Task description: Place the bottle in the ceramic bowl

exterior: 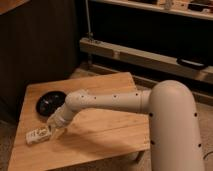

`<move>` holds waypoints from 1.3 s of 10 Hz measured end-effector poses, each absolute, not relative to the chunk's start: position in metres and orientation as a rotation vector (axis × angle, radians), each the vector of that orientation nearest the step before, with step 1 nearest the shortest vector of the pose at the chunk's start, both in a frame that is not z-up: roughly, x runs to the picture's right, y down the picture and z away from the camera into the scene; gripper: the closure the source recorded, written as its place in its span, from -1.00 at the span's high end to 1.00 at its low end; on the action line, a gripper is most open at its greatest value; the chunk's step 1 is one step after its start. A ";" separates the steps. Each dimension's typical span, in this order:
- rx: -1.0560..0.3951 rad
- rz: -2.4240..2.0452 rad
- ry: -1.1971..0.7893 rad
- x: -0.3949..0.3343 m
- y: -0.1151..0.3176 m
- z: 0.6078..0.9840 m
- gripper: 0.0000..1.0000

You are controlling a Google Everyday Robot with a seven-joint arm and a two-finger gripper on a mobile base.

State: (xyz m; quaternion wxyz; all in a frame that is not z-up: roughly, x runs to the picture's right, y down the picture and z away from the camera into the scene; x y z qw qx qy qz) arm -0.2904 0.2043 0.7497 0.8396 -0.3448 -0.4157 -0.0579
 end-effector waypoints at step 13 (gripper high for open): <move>-0.744 -0.154 -0.816 -0.295 0.232 0.774 0.30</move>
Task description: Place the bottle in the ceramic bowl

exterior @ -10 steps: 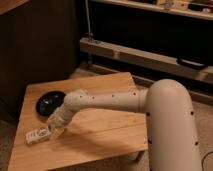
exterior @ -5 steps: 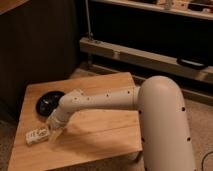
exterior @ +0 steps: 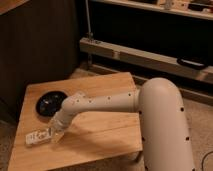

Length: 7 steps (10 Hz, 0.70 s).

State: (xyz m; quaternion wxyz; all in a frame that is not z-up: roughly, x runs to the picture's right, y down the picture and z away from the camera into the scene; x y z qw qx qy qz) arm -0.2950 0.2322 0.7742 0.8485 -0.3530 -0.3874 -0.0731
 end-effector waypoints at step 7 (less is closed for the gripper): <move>-0.796 -0.100 -0.807 -0.292 0.241 0.785 -0.31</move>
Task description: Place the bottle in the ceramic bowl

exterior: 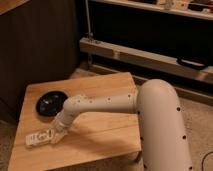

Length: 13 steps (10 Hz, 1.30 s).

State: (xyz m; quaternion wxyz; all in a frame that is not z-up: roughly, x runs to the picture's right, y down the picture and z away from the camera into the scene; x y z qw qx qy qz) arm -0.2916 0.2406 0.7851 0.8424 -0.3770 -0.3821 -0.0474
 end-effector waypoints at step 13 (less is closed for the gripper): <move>-0.811 -0.060 -0.786 -0.276 0.143 0.765 -1.00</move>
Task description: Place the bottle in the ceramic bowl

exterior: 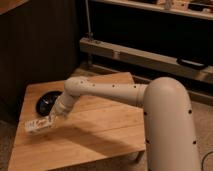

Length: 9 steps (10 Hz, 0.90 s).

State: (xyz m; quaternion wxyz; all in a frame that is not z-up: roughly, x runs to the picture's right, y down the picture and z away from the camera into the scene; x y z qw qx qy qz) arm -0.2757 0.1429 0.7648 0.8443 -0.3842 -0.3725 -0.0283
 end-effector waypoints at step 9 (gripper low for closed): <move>-0.760 -0.095 -0.738 -0.248 0.070 0.798 -1.00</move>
